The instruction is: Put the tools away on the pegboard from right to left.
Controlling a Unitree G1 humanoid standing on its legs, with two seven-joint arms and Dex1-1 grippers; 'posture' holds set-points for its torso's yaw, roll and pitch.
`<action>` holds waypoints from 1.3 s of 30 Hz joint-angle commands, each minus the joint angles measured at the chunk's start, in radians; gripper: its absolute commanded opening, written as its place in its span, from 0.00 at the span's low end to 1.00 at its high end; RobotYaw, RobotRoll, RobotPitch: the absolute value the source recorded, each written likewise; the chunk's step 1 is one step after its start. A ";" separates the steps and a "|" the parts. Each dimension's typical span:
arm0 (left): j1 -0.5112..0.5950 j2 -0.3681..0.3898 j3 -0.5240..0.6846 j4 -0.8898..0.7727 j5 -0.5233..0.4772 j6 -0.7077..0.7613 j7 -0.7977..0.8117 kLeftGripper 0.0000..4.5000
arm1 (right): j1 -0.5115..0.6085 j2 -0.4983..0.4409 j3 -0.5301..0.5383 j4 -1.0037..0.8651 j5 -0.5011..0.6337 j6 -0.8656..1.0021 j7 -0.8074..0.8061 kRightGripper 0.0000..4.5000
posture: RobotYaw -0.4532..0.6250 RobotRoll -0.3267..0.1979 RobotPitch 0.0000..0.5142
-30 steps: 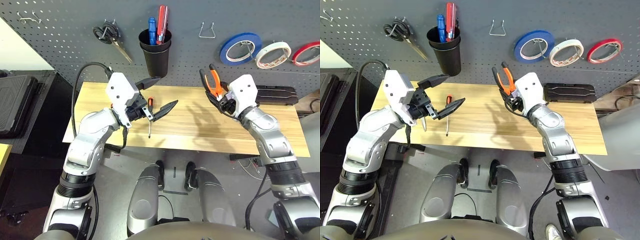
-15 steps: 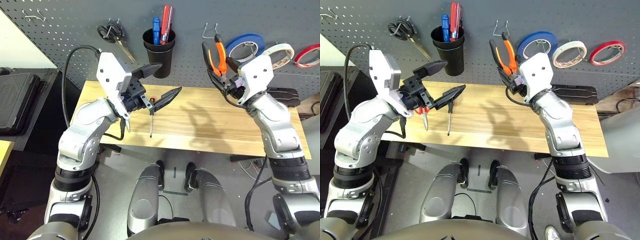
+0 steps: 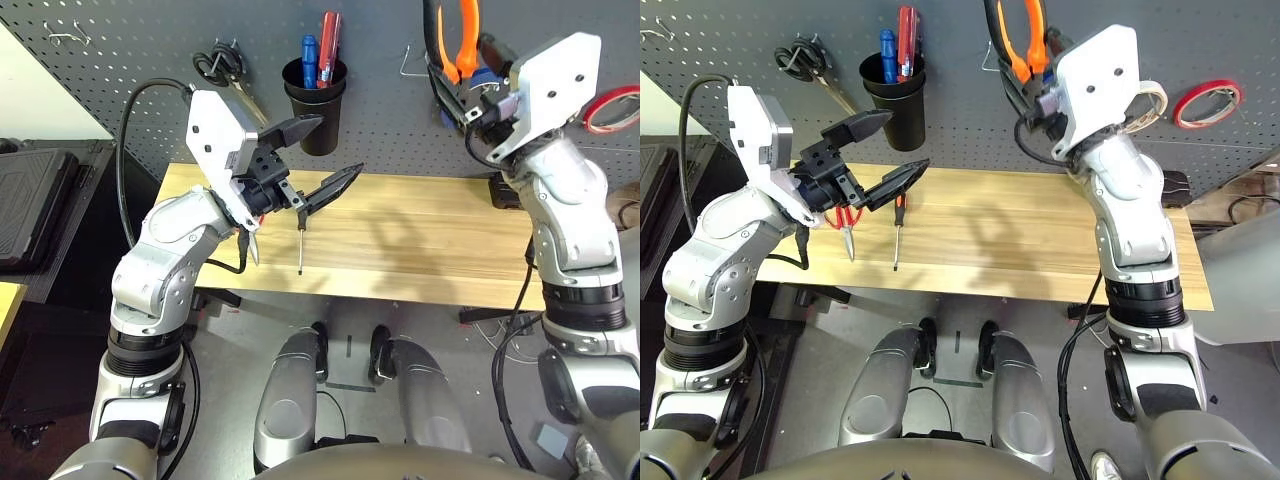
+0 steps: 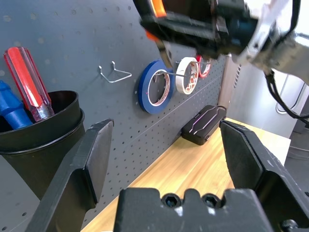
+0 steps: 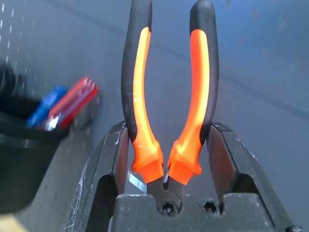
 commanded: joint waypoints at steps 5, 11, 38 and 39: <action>0.001 0.006 -0.018 -0.005 -0.004 -0.010 -0.013 1.00 | -0.125 0.035 -0.015 0.179 0.003 -0.091 -0.031 0.57 | 0.61 0.62 0.42; 0.006 0.008 -0.021 -0.012 -0.002 -0.007 -0.008 1.00 | -0.201 0.069 -0.012 0.339 -0.002 -0.180 -0.049 0.57 | 0.62 0.62 0.42; 0.014 0.009 -0.030 -0.026 0.004 0.000 0.010 1.00 | -0.300 0.122 -0.017 0.757 -0.016 -0.383 -0.082 0.57 | 0.65 0.62 0.46; 0.013 0.009 -0.031 -0.025 0.005 -0.001 0.010 1.00 | -0.297 0.122 -0.019 0.764 -0.016 -0.380 -0.085 0.57 | 0.65 0.62 0.46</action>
